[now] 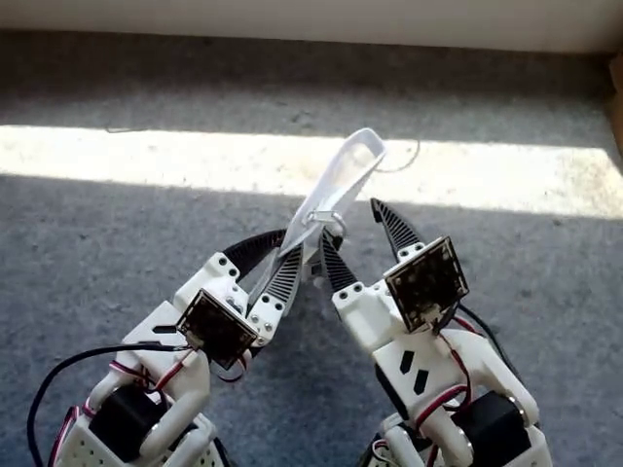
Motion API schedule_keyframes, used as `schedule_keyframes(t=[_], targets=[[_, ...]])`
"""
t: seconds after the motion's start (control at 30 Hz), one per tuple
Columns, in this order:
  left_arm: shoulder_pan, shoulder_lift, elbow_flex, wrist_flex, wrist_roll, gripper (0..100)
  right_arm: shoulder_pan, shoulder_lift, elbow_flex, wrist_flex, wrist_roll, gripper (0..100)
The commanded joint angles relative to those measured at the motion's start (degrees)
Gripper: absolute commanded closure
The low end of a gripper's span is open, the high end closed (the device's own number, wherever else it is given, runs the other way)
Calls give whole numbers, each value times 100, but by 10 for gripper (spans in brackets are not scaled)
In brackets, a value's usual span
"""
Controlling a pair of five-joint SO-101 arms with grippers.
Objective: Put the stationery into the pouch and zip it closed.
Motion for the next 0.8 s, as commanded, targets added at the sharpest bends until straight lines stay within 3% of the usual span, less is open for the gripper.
schedule_keyframes(t=[0.0, 0.77], targets=[[-110, -4, -31, 44, 9, 994, -22, -13, -48, -189, 70, 836], [-110, -4, -31, 35, 9, 994, -22, -13, 127, -303, 431, 958]])
